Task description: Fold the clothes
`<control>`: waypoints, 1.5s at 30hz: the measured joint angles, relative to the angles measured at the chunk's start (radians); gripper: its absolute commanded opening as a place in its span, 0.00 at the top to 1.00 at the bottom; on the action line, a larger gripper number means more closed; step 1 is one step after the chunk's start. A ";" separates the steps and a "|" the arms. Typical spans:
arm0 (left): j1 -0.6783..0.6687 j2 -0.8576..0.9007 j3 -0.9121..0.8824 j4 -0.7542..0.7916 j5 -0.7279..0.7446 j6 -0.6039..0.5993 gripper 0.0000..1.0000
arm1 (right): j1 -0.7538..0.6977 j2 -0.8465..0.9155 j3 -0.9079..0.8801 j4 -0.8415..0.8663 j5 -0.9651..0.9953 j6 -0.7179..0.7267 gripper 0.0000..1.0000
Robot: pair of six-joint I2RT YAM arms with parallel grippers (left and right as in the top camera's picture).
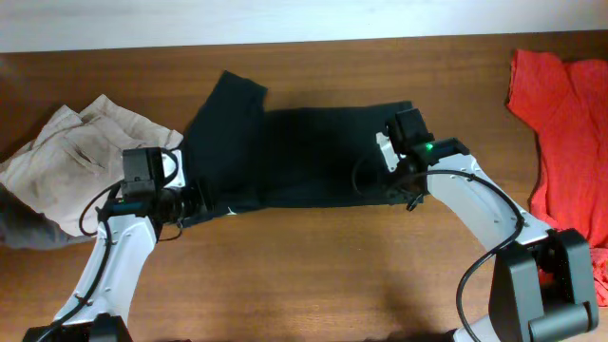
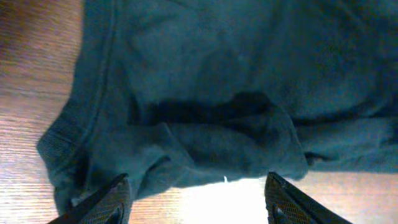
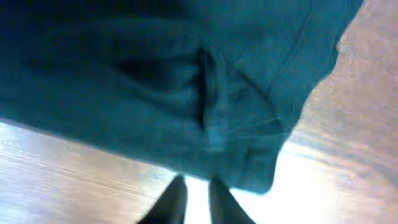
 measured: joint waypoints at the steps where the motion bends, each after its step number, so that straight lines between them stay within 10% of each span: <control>1: 0.000 0.000 0.000 0.000 0.002 0.003 0.32 | 0.000 0.000 -0.001 0.021 -0.006 0.002 0.96; 26: 0.000 0.000 0.066 -0.012 0.061 0.016 0.32 | -0.069 0.183 -0.002 0.243 0.174 0.038 0.96; 45: -0.264 0.000 0.075 -0.205 -0.007 0.248 0.69 | -0.081 0.181 0.417 -0.341 -0.176 0.060 0.96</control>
